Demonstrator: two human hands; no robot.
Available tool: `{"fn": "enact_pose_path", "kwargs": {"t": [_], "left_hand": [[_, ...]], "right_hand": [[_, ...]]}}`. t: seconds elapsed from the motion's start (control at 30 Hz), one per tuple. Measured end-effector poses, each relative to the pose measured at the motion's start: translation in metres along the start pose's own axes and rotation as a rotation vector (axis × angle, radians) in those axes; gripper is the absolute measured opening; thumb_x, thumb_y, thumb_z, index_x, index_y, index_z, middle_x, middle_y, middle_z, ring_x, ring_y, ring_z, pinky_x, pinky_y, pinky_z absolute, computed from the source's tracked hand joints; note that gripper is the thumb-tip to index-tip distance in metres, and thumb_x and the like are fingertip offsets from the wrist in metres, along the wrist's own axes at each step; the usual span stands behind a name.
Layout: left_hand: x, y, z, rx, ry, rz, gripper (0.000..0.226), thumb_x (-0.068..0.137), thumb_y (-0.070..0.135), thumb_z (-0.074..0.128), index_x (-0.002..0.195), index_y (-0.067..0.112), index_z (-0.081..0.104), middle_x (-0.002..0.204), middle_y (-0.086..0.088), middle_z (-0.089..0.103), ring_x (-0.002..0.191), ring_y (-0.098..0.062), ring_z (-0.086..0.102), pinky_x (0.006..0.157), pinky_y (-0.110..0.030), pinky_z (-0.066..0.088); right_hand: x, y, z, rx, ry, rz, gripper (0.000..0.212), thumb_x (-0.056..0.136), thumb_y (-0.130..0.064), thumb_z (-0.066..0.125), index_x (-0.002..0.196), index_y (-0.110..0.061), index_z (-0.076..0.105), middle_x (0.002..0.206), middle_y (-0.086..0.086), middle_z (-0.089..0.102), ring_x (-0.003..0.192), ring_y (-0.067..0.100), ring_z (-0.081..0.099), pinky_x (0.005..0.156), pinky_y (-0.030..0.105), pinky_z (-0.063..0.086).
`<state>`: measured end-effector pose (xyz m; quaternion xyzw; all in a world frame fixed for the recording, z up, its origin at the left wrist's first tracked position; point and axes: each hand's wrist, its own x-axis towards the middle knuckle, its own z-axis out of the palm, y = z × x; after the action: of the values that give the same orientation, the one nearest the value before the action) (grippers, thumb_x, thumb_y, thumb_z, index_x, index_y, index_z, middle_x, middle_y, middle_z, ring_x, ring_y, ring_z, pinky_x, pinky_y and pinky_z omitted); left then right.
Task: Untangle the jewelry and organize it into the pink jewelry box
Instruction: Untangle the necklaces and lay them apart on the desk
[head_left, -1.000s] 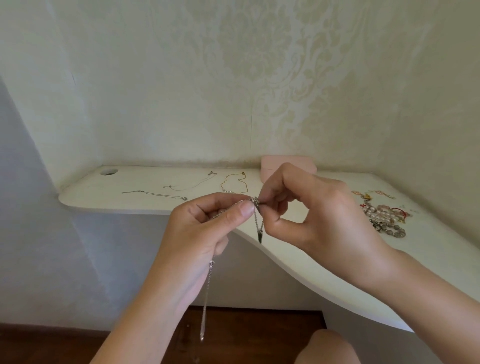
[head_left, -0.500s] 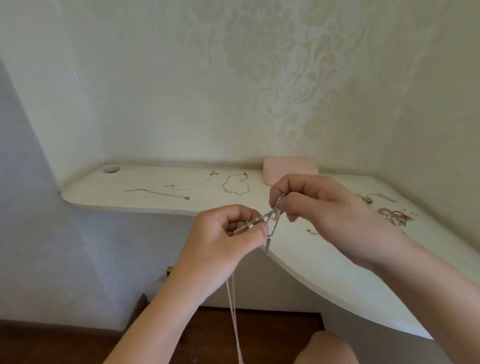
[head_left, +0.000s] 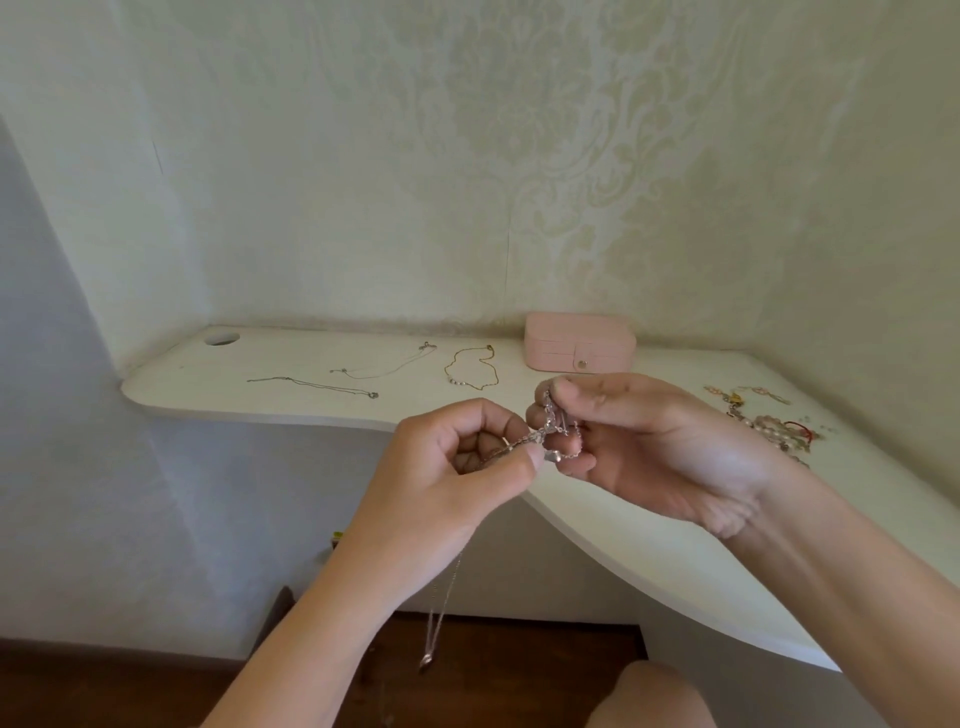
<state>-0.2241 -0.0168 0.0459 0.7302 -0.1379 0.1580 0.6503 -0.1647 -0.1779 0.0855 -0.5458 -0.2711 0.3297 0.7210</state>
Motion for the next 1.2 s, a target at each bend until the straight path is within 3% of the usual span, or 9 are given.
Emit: {"fn": "enact_pose_path", "kwargs": {"t": [0.2, 0.37, 0.5, 0.57, 0.7, 0.8, 0.9, 1.03, 1.2], "left_hand": [[-0.001, 0.005, 0.003, -0.068, 0.055, -0.009, 0.012, 0.069, 0.034, 0.073, 0.078, 0.026, 0.071, 0.051, 0.008, 0.036, 0.047, -0.005, 0.032, 0.047, -0.012, 0.028], [0.001, 0.003, 0.008, -0.127, 0.189, 0.004, 0.018, 0.064, 0.039, 0.079, 0.073, 0.024, 0.074, 0.047, 0.005, 0.032, 0.046, -0.009, 0.027, 0.048, -0.024, 0.024], [0.002, 0.004, 0.01, -0.16, 0.218, 0.016, 0.019, 0.06, 0.034, 0.083, 0.073, 0.023, 0.074, 0.047, 0.006, 0.03, 0.044, -0.008, 0.026, 0.045, -0.018, 0.026], [0.002, 0.004, 0.01, -0.164, 0.208, 0.005, 0.01, 0.065, 0.028, 0.079, 0.07, 0.022, 0.072, 0.045, 0.006, 0.027, 0.042, -0.008, 0.023, 0.043, -0.016, 0.024], [0.003, 0.003, 0.01, -0.127, 0.243, -0.073, 0.012, 0.072, 0.018, 0.074, 0.065, 0.021, 0.065, 0.054, -0.019, 0.022, 0.042, -0.01, 0.016, 0.039, -0.014, 0.019], [0.002, 0.002, 0.01, -0.051, 0.268, -0.076, 0.014, 0.079, 0.01, 0.068, 0.067, 0.017, 0.064, 0.047, -0.004, 0.025, 0.04, -0.008, 0.018, 0.038, -0.013, 0.02], [0.003, -0.002, 0.009, -0.053, 0.285, -0.082, 0.011, 0.08, 0.01, 0.069, 0.071, 0.016, 0.067, 0.044, 0.007, 0.026, 0.039, -0.006, 0.02, 0.04, -0.012, 0.021], [0.002, -0.001, 0.007, -0.104, 0.278, -0.069, 0.012, 0.079, 0.015, 0.071, 0.07, 0.022, 0.067, 0.046, 0.006, 0.029, 0.041, -0.007, 0.023, 0.04, -0.015, 0.022], [0.001, 0.005, 0.009, -0.351, 0.177, -0.059, 0.009, 0.074, 0.021, 0.07, 0.071, 0.024, 0.063, 0.063, 0.009, 0.051, 0.044, -0.004, 0.027, 0.041, -0.012, 0.024]], "right_hand": [[-0.002, -0.003, 0.006, -0.183, 0.085, -0.081, 0.017, 0.08, -0.014, 0.061, 0.065, -0.015, 0.067, 0.058, -0.003, 0.044, 0.051, 0.006, 0.033, 0.048, 0.016, 0.025], [-0.008, -0.009, 0.015, -0.424, 0.192, -0.143, 0.009, 0.075, -0.022, 0.065, 0.074, -0.013, 0.066, 0.058, -0.004, 0.042, 0.051, 0.006, 0.031, 0.045, 0.012, 0.027], [-0.009, -0.012, 0.018, -0.523, 0.237, -0.227, 0.009, 0.075, -0.02, 0.067, 0.08, -0.012, 0.07, 0.065, 0.009, 0.054, 0.053, 0.007, 0.04, 0.056, 0.011, 0.037], [-0.011, -0.012, 0.022, -0.595, 0.297, -0.249, 0.005, 0.077, -0.016, 0.07, 0.081, -0.013, 0.072, 0.063, 0.018, 0.052, 0.049, 0.005, 0.042, 0.053, 0.007, 0.035], [-0.011, -0.012, 0.024, -0.894, 0.526, -0.362, 0.004, 0.079, -0.019, 0.073, 0.078, -0.023, 0.073, 0.056, 0.0, 0.058, 0.048, -0.001, 0.048, 0.048, 0.006, 0.033], [-0.011, -0.011, 0.023, -1.012, 0.579, -0.358, 0.006, 0.078, -0.026, 0.073, 0.073, -0.026, 0.071, 0.066, -0.005, 0.065, 0.057, -0.001, 0.055, 0.052, 0.006, 0.037], [-0.01, -0.014, 0.022, -0.82, 0.465, -0.249, 0.016, 0.081, -0.024, 0.07, 0.071, -0.013, 0.065, 0.065, -0.001, 0.064, 0.051, -0.002, 0.052, 0.052, 0.005, 0.036], [-0.009, -0.015, 0.015, -0.407, 0.216, -0.192, 0.019, 0.083, -0.023, 0.065, 0.071, -0.009, 0.063, 0.063, 0.003, 0.061, 0.072, 0.014, 0.061, 0.076, 0.019, 0.049], [-0.007, -0.015, 0.014, -0.252, 0.184, -0.195, 0.013, 0.079, -0.015, 0.058, 0.081, -0.004, 0.065, 0.05, -0.005, 0.049, 0.057, 0.013, 0.05, 0.07, 0.018, 0.049]]}}
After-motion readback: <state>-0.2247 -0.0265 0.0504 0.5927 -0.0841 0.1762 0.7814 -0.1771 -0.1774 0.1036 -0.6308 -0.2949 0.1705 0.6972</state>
